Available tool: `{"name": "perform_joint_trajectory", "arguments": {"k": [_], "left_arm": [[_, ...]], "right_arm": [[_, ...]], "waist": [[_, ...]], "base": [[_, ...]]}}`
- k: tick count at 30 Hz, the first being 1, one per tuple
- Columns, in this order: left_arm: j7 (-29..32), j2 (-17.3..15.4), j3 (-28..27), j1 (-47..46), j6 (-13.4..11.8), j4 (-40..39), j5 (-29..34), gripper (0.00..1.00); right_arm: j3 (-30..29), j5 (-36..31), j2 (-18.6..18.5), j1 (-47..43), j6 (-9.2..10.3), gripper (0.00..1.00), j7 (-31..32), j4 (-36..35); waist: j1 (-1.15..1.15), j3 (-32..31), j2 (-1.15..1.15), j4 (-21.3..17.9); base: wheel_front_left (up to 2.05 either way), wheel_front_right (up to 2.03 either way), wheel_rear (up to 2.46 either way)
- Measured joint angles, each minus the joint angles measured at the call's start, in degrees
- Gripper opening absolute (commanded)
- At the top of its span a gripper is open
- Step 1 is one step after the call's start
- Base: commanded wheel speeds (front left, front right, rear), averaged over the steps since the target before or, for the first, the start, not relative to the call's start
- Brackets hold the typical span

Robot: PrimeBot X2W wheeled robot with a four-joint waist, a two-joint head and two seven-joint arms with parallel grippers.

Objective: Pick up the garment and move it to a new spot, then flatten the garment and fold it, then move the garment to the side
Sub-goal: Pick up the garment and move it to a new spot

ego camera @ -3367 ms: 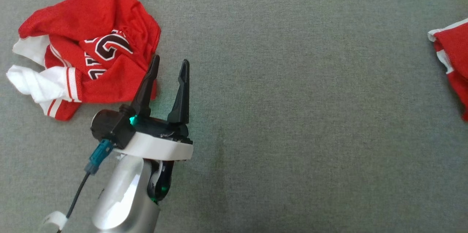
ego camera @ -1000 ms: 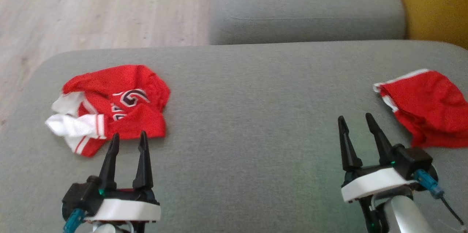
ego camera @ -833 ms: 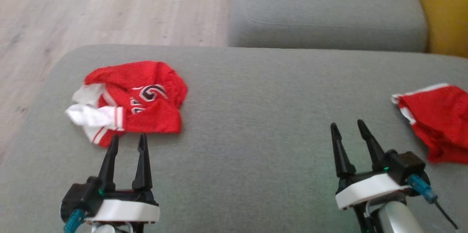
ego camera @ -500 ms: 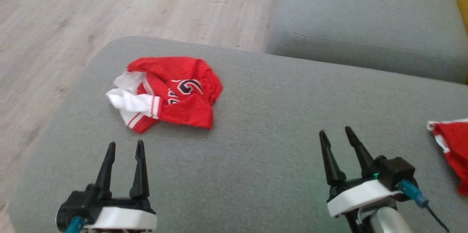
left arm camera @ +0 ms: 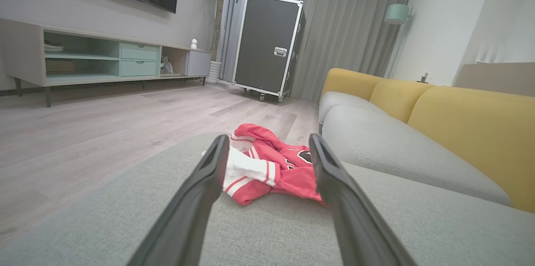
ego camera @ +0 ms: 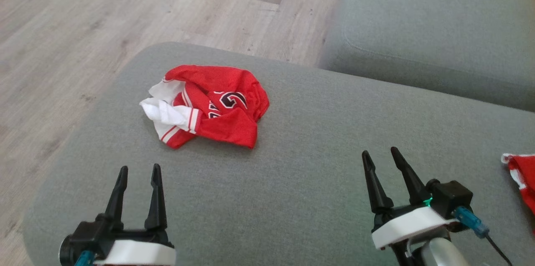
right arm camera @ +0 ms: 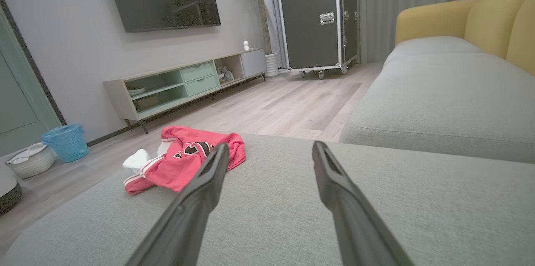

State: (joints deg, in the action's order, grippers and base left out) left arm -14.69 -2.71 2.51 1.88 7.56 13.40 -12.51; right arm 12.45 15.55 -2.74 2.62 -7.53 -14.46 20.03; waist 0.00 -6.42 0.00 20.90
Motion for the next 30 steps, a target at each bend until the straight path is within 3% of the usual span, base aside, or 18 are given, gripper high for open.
{"name": "perform_joint_trajectory", "arguments": {"k": [4, 10, 19, 24, 30], "left_arm": [[0.0, -0.16, 1.01, -0.55, 0.0, 0.74, 0.34, 1.0], [2.46, -5.34, 10.61, -12.74, 0.01, 9.61, 0.04, 1.0], [20.31, -10.63, 31.36, -35.02, 0.02, 22.41, -11.51, 1.0], [25.86, -13.27, 39.75, -41.09, 0.02, 27.94, -17.12, 1.0], [26.19, -14.78, 45.21, -43.76, 0.02, 32.11, -21.96, 1.0]], "right_arm": [[-0.7, -0.52, 0.0, 0.02, -0.01, 1.0, 0.0, -0.08], [-2.38, -3.22, 0.01, 0.87, 0.0, 1.0, 0.0, -0.87], [-6.35, -5.99, -0.02, 6.63, -0.01, 1.0, 0.0, -3.33], [-6.59, -6.04, -0.03, 8.39, 0.0, 1.0, 0.0, -3.97], [-6.43, -6.02, -0.04, 9.29, 0.0, 1.0, 0.0, -4.54]], "waist": [[0.0, 1.18, 0.0, -1.12], [0.01, 5.51, 0.0, -2.59], [0.03, 14.25, 0.0, -5.62], [0.02, 17.65, 0.0, -8.67], [0.02, 20.03, 0.0, -12.52]], "base": [[0.0, 0.0, 0.0], [0.0, 0.0, 0.0], [0.0, 0.0, 0.0], [0.0, 0.0, 0.0], [0.0, 0.0, 0.0]]}}
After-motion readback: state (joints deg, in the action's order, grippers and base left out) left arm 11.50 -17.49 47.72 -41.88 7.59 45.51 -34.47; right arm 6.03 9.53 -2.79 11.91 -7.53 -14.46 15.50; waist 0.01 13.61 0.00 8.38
